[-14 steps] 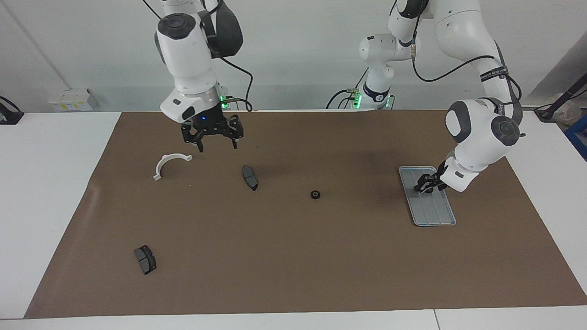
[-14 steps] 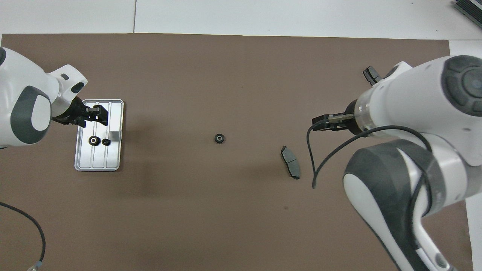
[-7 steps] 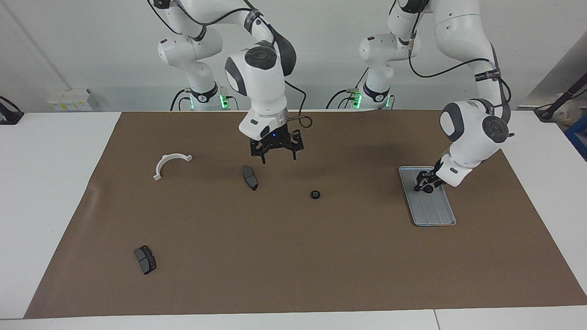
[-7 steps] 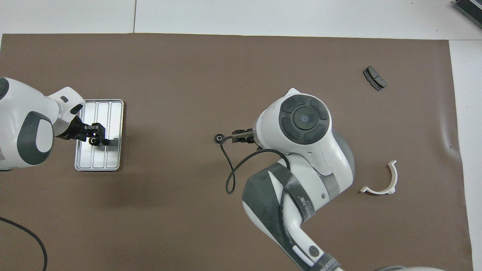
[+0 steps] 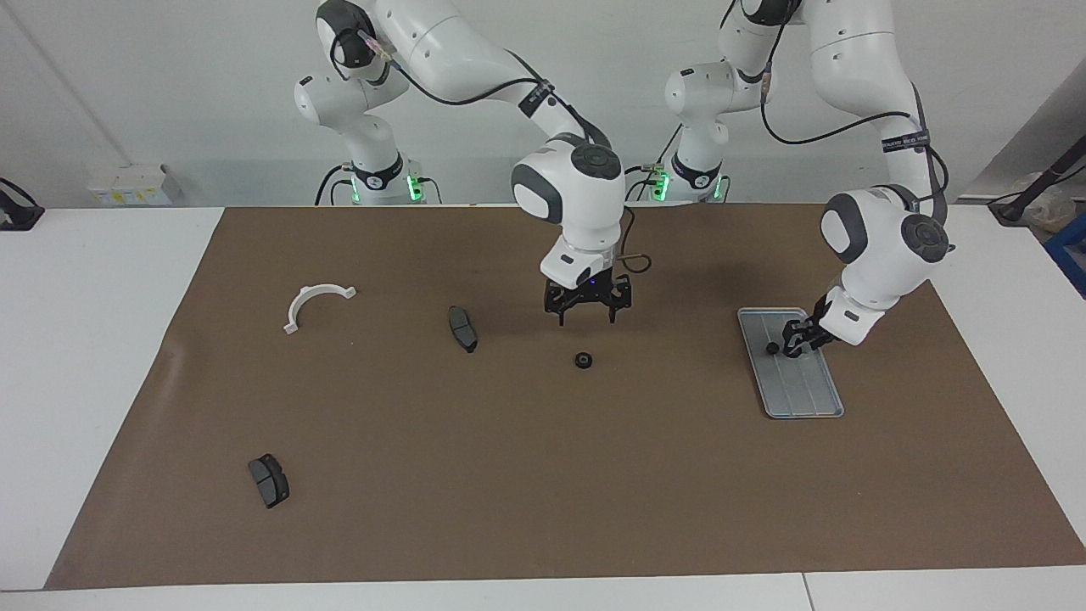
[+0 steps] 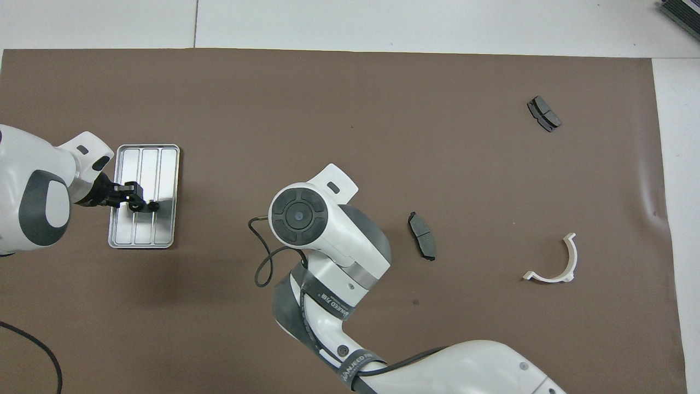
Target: Place bearing gear from tray to pile
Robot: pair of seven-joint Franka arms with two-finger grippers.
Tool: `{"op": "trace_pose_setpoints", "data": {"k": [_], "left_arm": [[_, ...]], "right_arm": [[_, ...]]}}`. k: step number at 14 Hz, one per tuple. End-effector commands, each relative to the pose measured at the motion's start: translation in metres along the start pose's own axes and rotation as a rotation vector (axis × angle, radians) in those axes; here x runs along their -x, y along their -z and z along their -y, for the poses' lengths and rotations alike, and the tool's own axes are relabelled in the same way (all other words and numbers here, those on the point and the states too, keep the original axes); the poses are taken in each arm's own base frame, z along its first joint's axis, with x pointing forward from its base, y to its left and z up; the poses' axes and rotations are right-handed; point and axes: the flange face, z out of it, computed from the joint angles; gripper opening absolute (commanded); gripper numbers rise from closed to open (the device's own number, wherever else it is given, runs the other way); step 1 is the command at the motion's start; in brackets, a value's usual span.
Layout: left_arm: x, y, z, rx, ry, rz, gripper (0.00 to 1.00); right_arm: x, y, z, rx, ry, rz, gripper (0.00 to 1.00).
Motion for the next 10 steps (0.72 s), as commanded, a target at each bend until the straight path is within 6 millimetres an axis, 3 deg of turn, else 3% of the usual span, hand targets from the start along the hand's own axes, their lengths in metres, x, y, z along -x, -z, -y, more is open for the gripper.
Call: {"op": "trace_pose_setpoints", "data": {"k": [1,3,10], "left_arm": [[0.003,-0.007,-0.004,-0.004,0.000,-0.011,0.55],[0.003,-0.010,-0.005,-0.004,-0.003,-0.016,0.55],[0.009,-0.019,-0.007,-0.005,-0.007,-0.011,0.46]], "right_arm": [[-0.029,-0.018,0.001,-0.019,-0.021,-0.047,0.95],[-0.030,-0.017,0.001,-0.028,-0.022,-0.054,0.84],[-0.024,-0.036,-0.013,-0.002,-0.031,-0.024,0.76]]}}
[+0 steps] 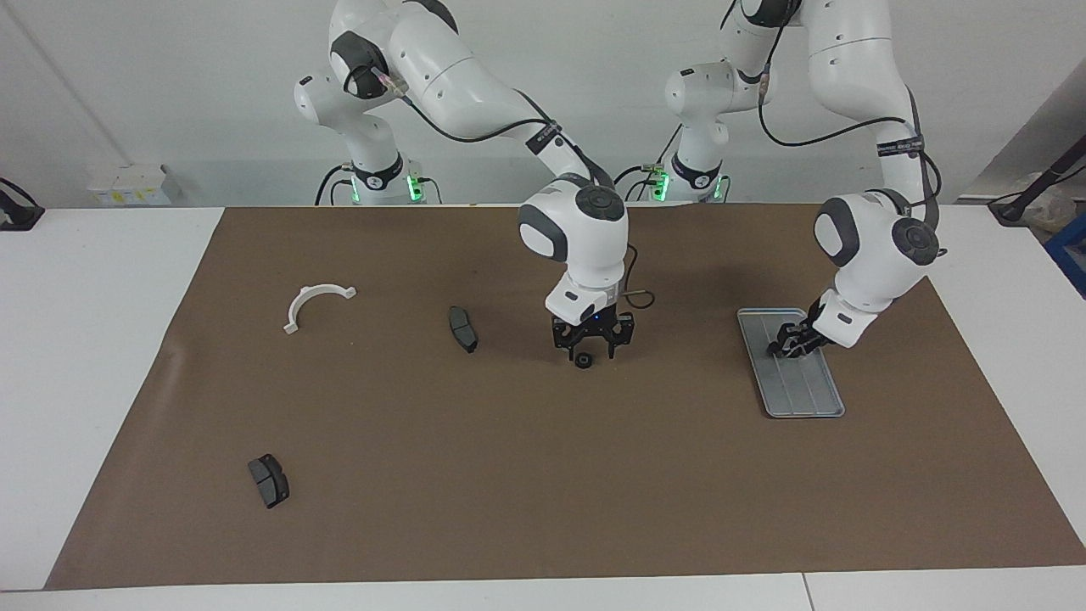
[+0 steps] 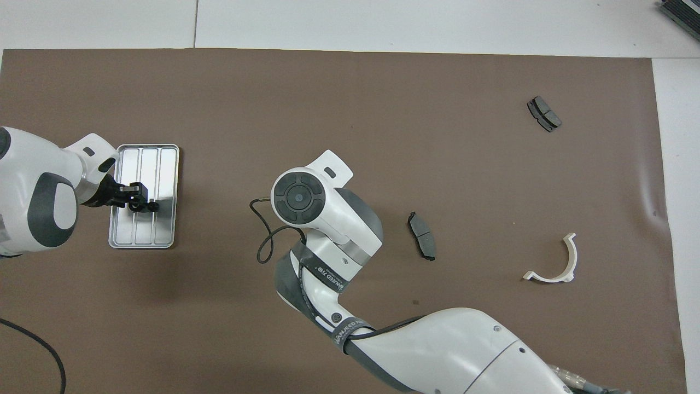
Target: Place bearing gear from tray to pile
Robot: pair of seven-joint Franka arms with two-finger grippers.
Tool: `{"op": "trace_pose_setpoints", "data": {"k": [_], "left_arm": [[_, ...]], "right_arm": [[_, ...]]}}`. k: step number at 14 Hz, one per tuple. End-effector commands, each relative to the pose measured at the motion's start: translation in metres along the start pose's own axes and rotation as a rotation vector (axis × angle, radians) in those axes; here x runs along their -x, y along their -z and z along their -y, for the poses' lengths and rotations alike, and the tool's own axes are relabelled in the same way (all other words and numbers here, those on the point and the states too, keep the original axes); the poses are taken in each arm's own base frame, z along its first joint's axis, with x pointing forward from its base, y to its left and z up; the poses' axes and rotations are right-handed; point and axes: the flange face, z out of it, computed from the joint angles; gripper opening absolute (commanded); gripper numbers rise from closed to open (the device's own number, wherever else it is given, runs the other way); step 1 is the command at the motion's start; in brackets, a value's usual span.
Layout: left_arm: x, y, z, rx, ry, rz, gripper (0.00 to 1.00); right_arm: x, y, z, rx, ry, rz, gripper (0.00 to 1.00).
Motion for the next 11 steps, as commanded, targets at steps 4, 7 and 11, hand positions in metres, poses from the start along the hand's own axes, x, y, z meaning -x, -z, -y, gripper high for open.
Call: {"op": "trace_pose_setpoints", "data": {"k": [4,7,11], "left_arm": [[0.006,-0.012,-0.004,-0.006,0.000,-0.020,0.39],[0.006,-0.013,-0.004,-0.006,-0.004,-0.017,0.32],[-0.001,-0.010,-0.004,-0.006,-0.004,-0.026,0.17]], "right_arm": [[0.009,-0.012,-0.006,0.004,0.008,-0.004,0.71],[0.010,-0.014,-0.008,0.004,0.009,-0.005,0.63],[0.014,-0.015,-0.011,0.012,0.018,0.001,0.52]]}}
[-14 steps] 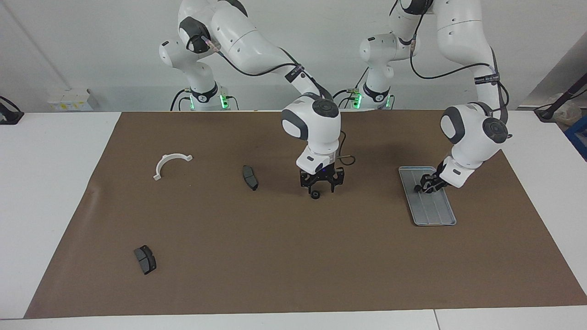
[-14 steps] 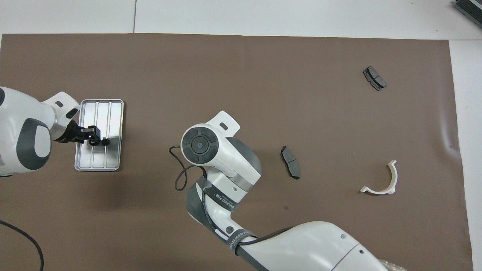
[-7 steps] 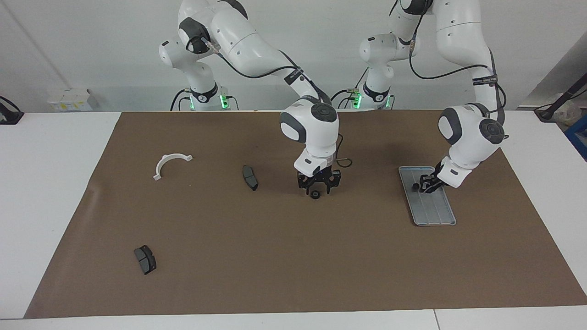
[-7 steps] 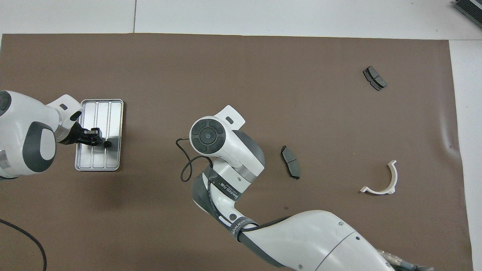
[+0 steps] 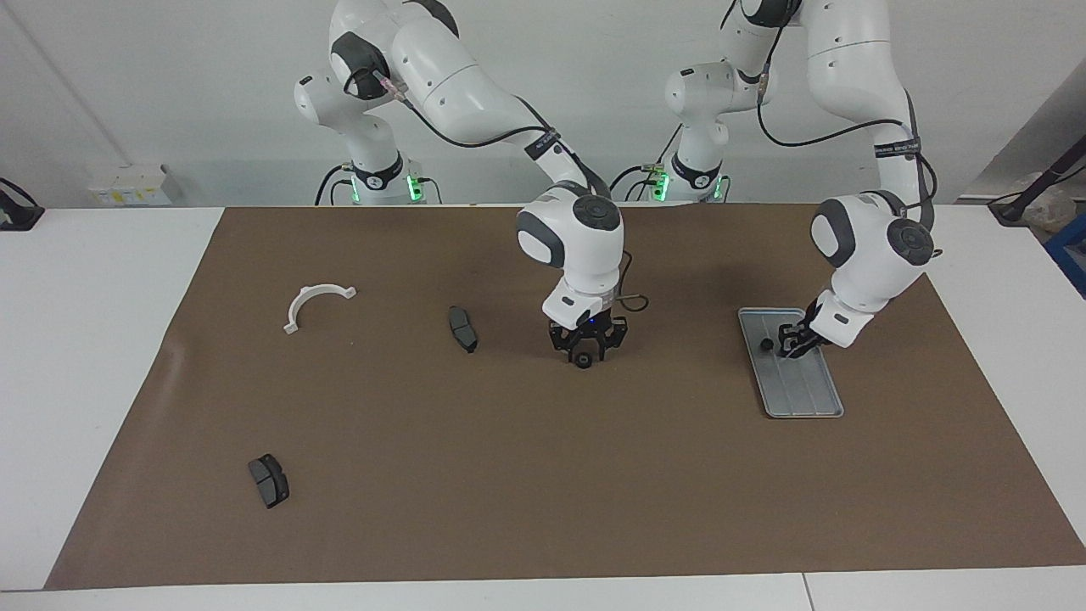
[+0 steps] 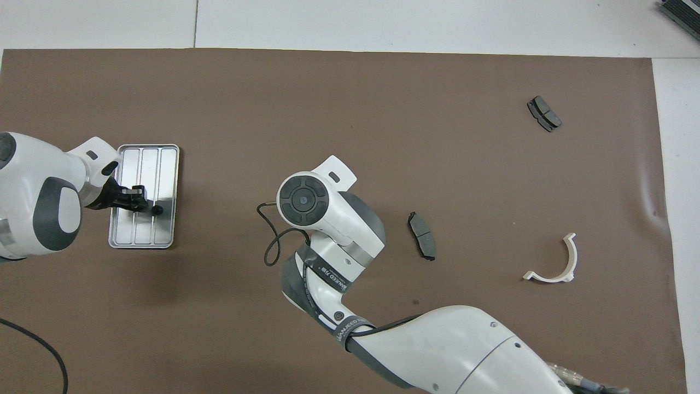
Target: Place bearing gear from tray to pile
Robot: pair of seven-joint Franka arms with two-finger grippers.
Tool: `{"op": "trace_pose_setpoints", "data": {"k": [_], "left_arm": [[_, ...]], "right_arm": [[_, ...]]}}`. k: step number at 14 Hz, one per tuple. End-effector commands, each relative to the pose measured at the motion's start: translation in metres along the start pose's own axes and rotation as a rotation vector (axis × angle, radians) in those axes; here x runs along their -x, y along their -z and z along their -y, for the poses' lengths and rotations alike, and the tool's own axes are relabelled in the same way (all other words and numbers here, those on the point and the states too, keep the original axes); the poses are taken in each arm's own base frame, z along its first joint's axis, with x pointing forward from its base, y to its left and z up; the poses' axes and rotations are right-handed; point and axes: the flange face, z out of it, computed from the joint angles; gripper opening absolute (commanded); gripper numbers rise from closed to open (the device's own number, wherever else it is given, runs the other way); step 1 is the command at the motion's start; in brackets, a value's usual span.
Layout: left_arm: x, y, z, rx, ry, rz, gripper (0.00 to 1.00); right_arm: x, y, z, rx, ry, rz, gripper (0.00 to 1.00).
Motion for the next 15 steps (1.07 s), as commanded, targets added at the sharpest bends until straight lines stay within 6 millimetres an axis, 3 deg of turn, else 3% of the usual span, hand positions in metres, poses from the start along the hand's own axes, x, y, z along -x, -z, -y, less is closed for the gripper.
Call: {"op": "trace_pose_setpoints", "data": {"k": [1,2,3,5,6,7,9,11,15], "left_arm": [[-0.011,0.004,-0.006,-0.004,-0.005,-0.034,0.14],[-0.018,0.014,-0.008,-0.004,-0.007,-0.048,0.13],[-0.024,0.024,-0.018,-0.004,-0.010,-0.057,0.13],[-0.035,0.044,-0.038,-0.001,0.031,-0.054,0.13],[-0.038,0.053,-0.052,-0.001,0.042,-0.049,0.13],[-0.039,0.061,-0.069,0.000,0.068,-0.043,0.13],[-0.033,0.068,-0.114,0.000,0.118,-0.040,0.13],[-0.020,0.067,-0.179,0.003,0.177,-0.048,0.13],[0.027,0.054,-0.320,0.044,0.274,-0.095,0.15]], "right_arm": [[0.005,0.001,-0.007,0.004,0.012,-0.013,0.51],[0.005,0.001,-0.008,0.004,0.014,-0.013,0.48],[0.004,0.002,-0.008,0.005,0.012,-0.016,0.37],[0.000,0.005,-0.009,0.006,0.008,-0.024,0.08],[-0.002,0.010,-0.010,0.007,0.008,-0.036,0.00],[-0.012,0.023,-0.019,0.005,-0.005,-0.055,0.00],[-0.036,0.046,-0.061,0.014,-0.027,-0.073,0.00],[-0.046,0.048,-0.120,0.044,0.012,-0.056,0.00],[-0.056,0.064,-0.237,0.092,0.085,-0.021,0.00]]}}
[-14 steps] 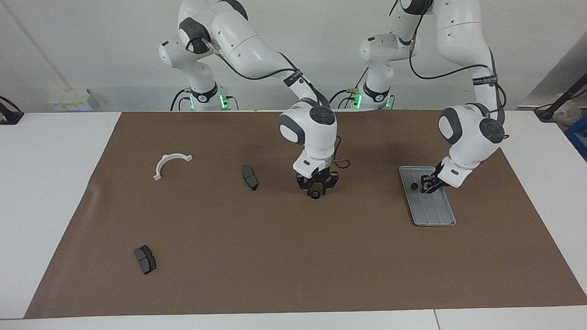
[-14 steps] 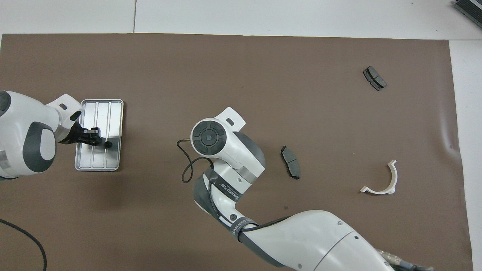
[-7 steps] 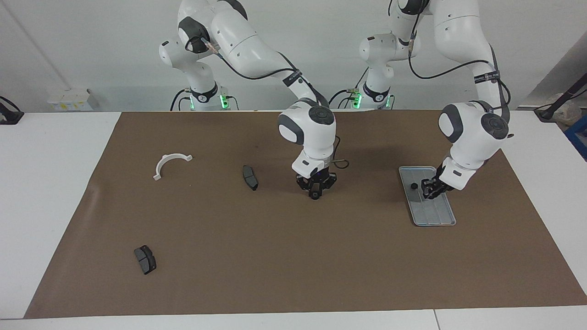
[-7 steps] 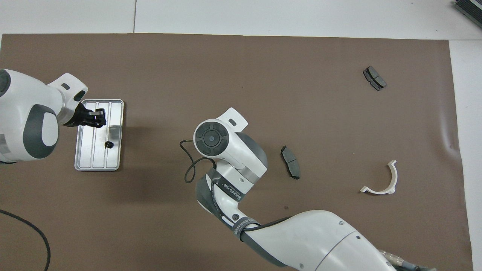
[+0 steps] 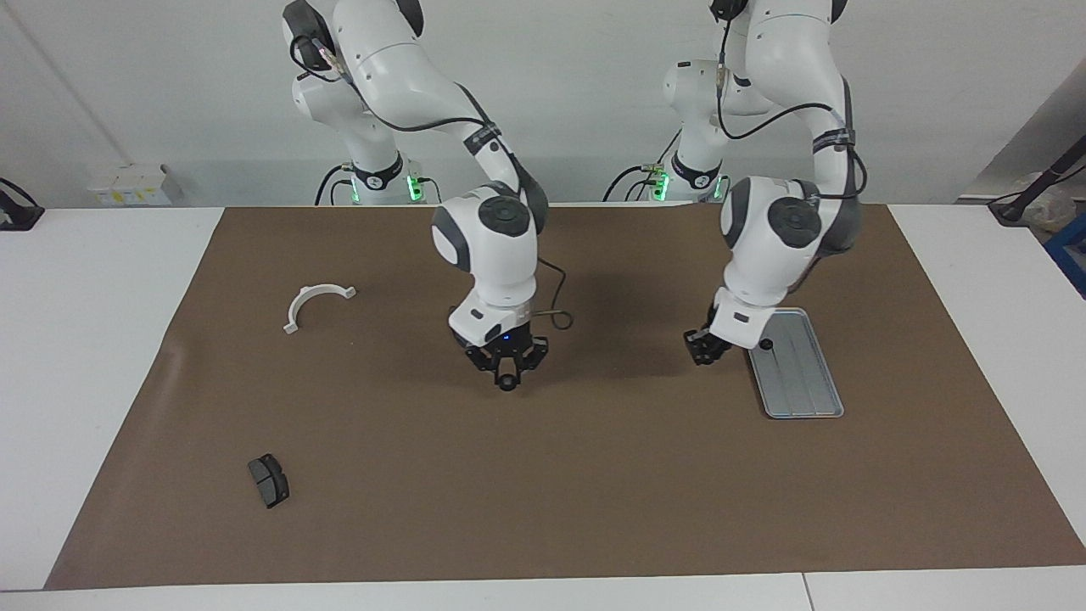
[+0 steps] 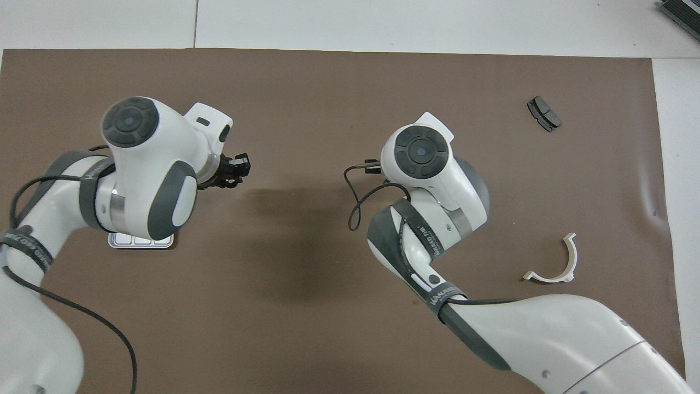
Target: Place bearing gear from tray to pile
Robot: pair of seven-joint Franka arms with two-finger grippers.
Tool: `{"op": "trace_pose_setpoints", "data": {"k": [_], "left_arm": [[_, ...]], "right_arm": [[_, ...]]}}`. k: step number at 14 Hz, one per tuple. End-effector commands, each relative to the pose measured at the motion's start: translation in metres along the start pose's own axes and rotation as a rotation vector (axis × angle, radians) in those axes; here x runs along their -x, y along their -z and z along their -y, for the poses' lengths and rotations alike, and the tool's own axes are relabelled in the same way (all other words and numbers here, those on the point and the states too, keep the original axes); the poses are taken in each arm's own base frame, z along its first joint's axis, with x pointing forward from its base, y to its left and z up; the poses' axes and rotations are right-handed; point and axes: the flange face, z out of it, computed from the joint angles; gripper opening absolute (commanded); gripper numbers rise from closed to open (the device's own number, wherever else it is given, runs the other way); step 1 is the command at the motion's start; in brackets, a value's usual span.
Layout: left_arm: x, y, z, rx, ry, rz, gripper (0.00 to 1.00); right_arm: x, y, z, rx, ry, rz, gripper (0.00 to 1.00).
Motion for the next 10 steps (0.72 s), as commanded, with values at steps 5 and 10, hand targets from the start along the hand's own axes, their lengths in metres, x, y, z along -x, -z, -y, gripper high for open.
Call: {"op": "trace_pose_setpoints", "data": {"k": [5,10], "left_arm": [[0.084,-0.033,-0.118,0.089,-0.006,-0.075,0.16],[0.103,-0.036,-0.131,0.082,-0.061,-0.065,0.50]], "right_arm": [[0.039,-0.001,-0.164,0.053,0.104,0.078,0.00],[0.050,-0.020,-0.263,0.005,0.104,0.123,0.00]]}}
